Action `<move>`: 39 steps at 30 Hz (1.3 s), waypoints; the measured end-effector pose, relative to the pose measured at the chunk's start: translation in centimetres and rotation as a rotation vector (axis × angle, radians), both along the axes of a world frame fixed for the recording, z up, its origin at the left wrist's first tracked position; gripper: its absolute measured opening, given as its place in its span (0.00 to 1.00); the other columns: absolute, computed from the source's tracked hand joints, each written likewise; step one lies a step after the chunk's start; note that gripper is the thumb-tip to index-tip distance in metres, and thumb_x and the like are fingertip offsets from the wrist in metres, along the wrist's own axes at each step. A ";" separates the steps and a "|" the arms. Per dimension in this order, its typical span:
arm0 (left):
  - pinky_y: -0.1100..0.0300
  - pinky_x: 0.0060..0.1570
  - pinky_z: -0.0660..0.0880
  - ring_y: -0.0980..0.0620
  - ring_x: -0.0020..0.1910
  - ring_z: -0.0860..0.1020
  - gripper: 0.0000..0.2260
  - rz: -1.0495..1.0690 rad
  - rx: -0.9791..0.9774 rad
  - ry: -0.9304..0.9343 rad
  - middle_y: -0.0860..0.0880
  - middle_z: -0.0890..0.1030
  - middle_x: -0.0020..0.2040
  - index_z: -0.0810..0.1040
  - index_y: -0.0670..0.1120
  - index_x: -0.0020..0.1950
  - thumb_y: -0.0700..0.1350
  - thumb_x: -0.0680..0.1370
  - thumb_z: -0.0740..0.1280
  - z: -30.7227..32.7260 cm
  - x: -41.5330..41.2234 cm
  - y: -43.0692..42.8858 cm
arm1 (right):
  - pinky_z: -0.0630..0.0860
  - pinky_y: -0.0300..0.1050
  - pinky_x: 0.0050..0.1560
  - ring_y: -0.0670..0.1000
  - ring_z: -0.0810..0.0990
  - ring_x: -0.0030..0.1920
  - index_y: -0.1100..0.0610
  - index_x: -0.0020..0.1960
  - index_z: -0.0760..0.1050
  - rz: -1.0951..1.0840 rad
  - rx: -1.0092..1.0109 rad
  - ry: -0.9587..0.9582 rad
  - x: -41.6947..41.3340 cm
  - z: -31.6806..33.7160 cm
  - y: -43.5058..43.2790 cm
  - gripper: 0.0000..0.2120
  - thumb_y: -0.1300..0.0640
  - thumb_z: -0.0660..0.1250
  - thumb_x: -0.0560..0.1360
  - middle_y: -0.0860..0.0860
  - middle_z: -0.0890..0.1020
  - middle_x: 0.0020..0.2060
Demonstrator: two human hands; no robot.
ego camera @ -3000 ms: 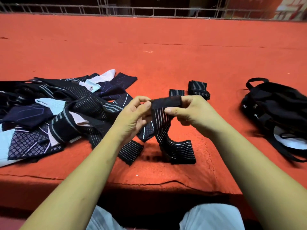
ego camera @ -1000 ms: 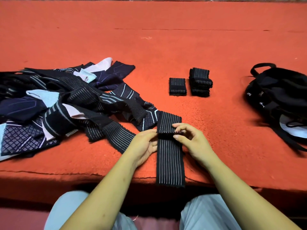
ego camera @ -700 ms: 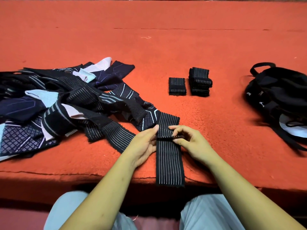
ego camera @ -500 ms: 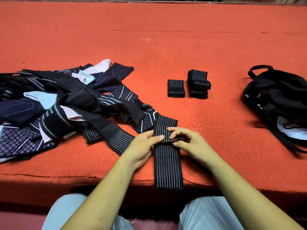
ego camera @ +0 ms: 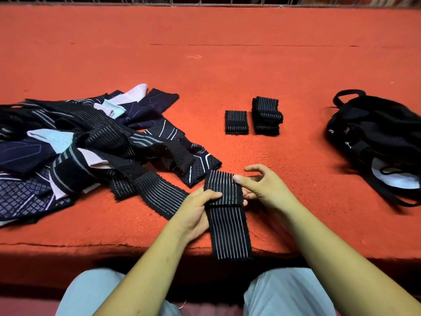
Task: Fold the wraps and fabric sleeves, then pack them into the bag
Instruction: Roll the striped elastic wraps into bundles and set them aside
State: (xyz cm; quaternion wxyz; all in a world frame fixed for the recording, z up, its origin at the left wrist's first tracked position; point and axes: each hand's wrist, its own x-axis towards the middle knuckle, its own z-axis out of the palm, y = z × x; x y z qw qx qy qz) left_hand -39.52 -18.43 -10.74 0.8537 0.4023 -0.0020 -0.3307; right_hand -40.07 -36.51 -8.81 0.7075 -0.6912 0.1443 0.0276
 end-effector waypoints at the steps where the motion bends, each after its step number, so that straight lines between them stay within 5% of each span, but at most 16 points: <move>1: 0.44 0.53 0.80 0.32 0.54 0.81 0.18 -0.006 0.006 -0.008 0.29 0.78 0.59 0.72 0.34 0.67 0.33 0.77 0.59 0.2 -0.1 0.1 | 0.78 0.39 0.33 0.48 0.80 0.31 0.60 0.58 0.74 0.026 -0.005 0.002 0.0 0.5 0.0 0.19 0.59 0.76 0.71 0.55 0.81 0.36; 4: 0.47 0.48 0.82 0.37 0.48 0.84 0.14 0.032 0.023 0.007 0.32 0.82 0.52 0.76 0.34 0.60 0.32 0.78 0.58 0.5 0.0 0.4 | 0.78 0.40 0.33 0.48 0.79 0.33 0.59 0.55 0.78 0.184 -0.046 0.000 -0.2 1.5 0.2 0.15 0.59 0.77 0.70 0.53 0.82 0.41; 8: 0.46 0.46 0.82 0.38 0.45 0.83 0.14 0.070 0.046 0.047 0.32 0.82 0.52 0.76 0.34 0.61 0.32 0.76 0.59 0.3 0.5 0.4 | 0.75 0.34 0.49 0.42 0.77 0.48 0.45 0.53 0.81 0.426 -0.515 -0.166 -0.8 1.3 0.4 0.19 0.56 0.81 0.65 0.51 0.75 0.58; 12: 0.42 0.53 0.80 0.38 0.48 0.82 0.14 0.026 0.006 0.048 0.33 0.81 0.54 0.78 0.35 0.60 0.37 0.76 0.65 0.1 0.3 0.2 | 0.78 0.45 0.59 0.42 0.73 0.61 0.43 0.52 0.83 0.390 -0.631 -0.230 -1.2 0.6 0.5 0.16 0.56 0.80 0.67 0.48 0.65 0.66; 13: 0.43 0.57 0.79 0.39 0.50 0.82 0.15 0.014 -0.008 0.024 0.34 0.81 0.54 0.77 0.35 0.61 0.38 0.76 0.67 0.0 0.2 0.2 | 0.74 0.38 0.62 0.42 0.72 0.63 0.45 0.50 0.84 0.358 -0.647 -0.263 -1.1 0.4 0.4 0.13 0.57 0.79 0.68 0.50 0.66 0.66; 15: 0.46 0.57 0.80 0.41 0.53 0.82 0.20 0.002 0.011 -0.048 0.35 0.81 0.56 0.76 0.36 0.64 0.37 0.72 0.72 -0.3 0.0 0.3 | 0.71 0.26 0.51 0.41 0.74 0.57 0.48 0.48 0.85 0.305 -0.613 -0.294 -1.0 0.6 0.4 0.08 0.57 0.77 0.70 0.50 0.70 0.64; 17: 0.50 0.54 0.80 0.42 0.54 0.82 0.24 -0.026 0.083 -0.114 0.36 0.82 0.57 0.74 0.37 0.65 0.33 0.70 0.72 -0.4 0.0 0.5 | 0.73 0.28 0.42 0.41 0.77 0.47 0.50 0.46 0.84 0.237 -0.499 -0.263 -0.7 1.1 0.7 0.06 0.58 0.77 0.70 0.49 0.74 0.59; 21: 0.47 0.56 0.79 0.40 0.51 0.82 0.23 -0.139 0.186 -0.201 0.35 0.82 0.53 0.73 0.37 0.65 0.31 0.71 0.71 -0.5 -0.3 0.8 | 0.73 0.39 0.42 0.39 0.77 0.36 0.51 0.41 0.82 -0.074 -0.343 -0.270 0.2 1.5 0.3 0.05 0.60 0.76 0.71 0.44 0.81 0.38; 27: 0.42 0.66 0.73 0.37 0.61 0.77 0.19 -0.124 0.084 -0.074 0.30 0.76 0.64 0.72 0.34 0.68 0.39 0.79 0.67 -0.3 -0.2 0.7 | 0.74 0.37 0.45 0.36 0.78 0.37 0.57 0.46 0.84 -0.059 -0.389 -0.367 0.5 2.3 0.4 0.05 0.64 0.74 0.72 0.43 0.83 0.37; 32: 0.44 0.66 0.73 0.37 0.61 0.77 0.18 -0.051 0.019 0.022 0.30 0.75 0.64 0.72 0.31 0.68 0.36 0.80 0.58 0.0 0.3 0.3 | 0.76 0.36 0.50 0.41 0.82 0.45 0.53 0.48 0.84 0.060 -0.430 -0.431 -0.8 1.3 1.1 0.06 0.63 0.72 0.75 0.46 0.86 0.43; 39: 0.46 0.59 0.78 0.40 0.52 0.82 0.19 0.038 0.012 0.055 0.33 0.80 0.56 0.75 0.33 0.65 0.33 0.74 0.59 -0.2 0.2 0.5 | 0.72 0.39 0.63 0.43 0.79 0.58 0.53 0.51 0.85 0.156 -0.588 -0.564 -2.4 -1.2 0.3 0.08 0.57 0.71 0.73 0.44 0.83 0.54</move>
